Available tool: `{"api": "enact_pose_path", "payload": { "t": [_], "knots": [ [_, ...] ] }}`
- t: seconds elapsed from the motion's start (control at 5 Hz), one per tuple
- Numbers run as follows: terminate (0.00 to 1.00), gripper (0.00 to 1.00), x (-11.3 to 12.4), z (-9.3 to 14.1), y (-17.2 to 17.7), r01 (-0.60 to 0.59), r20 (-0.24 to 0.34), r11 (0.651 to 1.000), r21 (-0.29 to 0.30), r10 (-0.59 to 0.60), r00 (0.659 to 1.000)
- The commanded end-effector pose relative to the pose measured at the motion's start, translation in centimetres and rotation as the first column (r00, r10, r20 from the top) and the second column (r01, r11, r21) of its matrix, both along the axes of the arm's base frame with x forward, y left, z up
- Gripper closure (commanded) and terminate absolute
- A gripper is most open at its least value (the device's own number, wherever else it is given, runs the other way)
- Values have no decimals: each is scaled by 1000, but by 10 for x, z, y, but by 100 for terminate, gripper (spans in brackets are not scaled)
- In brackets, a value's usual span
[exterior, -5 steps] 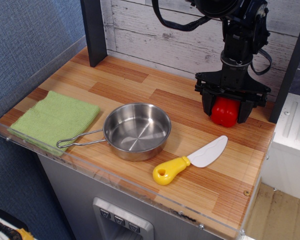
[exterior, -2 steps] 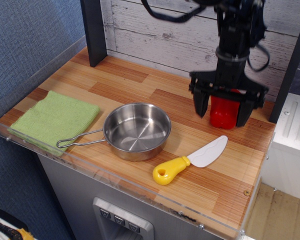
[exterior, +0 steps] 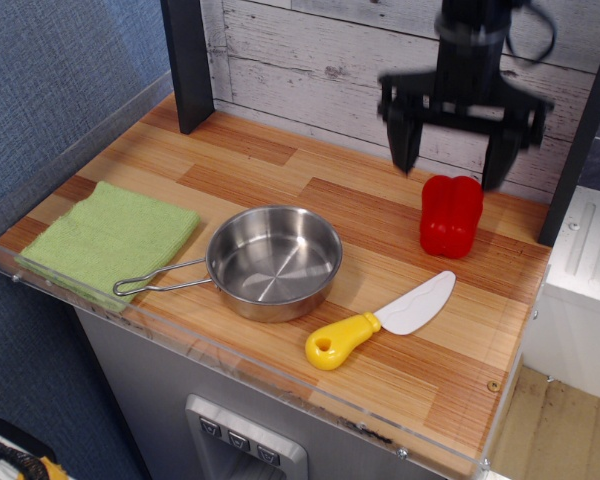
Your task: Put the pepper above the knife.
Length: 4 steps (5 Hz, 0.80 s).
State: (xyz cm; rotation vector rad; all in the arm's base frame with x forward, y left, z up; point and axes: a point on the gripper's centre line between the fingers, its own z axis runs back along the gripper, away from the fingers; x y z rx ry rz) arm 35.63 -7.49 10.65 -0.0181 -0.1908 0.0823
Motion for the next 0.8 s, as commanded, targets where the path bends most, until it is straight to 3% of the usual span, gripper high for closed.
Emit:
{"api": "enact_pose_path", "payload": {
  "t": [0.0, 0.2, 0.4, 0.6],
  "knots": [
    [0, 0, -19, 68, 11, -30, 128, 999, 28, 27, 991],
    [0, 0, -27, 78, 16, 54, 45, 998, 30, -55, 997],
    [0, 0, -27, 78, 16, 54, 45, 998, 30, -55, 997],
    [100, 0, -27, 78, 16, 54, 45, 998, 30, -55, 997]
  ]
}}
